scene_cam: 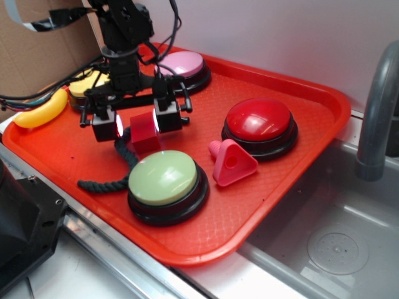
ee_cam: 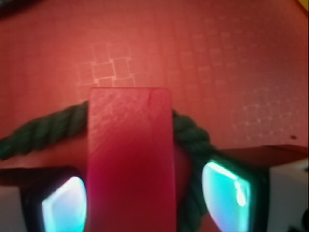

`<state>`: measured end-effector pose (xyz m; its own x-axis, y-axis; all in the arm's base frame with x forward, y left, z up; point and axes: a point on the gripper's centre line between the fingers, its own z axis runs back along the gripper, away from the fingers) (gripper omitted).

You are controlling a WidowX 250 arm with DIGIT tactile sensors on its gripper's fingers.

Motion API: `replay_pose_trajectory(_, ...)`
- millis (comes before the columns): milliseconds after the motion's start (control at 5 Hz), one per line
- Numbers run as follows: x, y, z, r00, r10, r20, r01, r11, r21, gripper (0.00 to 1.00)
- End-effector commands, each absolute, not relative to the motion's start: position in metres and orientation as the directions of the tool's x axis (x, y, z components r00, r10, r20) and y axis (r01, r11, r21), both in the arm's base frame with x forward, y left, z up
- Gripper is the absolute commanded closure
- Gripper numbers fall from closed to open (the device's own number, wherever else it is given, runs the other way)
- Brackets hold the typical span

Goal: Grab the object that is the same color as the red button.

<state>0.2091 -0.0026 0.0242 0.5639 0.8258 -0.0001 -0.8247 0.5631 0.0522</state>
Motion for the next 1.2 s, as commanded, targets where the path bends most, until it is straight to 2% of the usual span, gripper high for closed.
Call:
replay_pose_trajectory(0, 0.215, -0.003, 0.022, 0.579, 0.815, 0.014, -0.816, 0.579, 0.012, 0.00)
replay_pose_trajectory(200, 0.214, -0.002, 0.028, 0.571, 0.821, 0.026, -0.821, 0.571, -0.014, 0.77)
replay_pose_trajectory(400, 0.215, 0.002, 0.041, 0.612, 0.790, 0.023, -0.790, 0.613, -0.033, 0.97)
replay_pose_trajectory(800, 0.212, 0.008, 0.106, 0.836, 0.549, 0.012, -0.547, 0.834, -0.072, 1.00)
replay_pose_trajectory(1000, 0.208, 0.005, 0.139, 0.923, 0.385, -0.020, -0.385, 0.916, -0.116, 1.00)
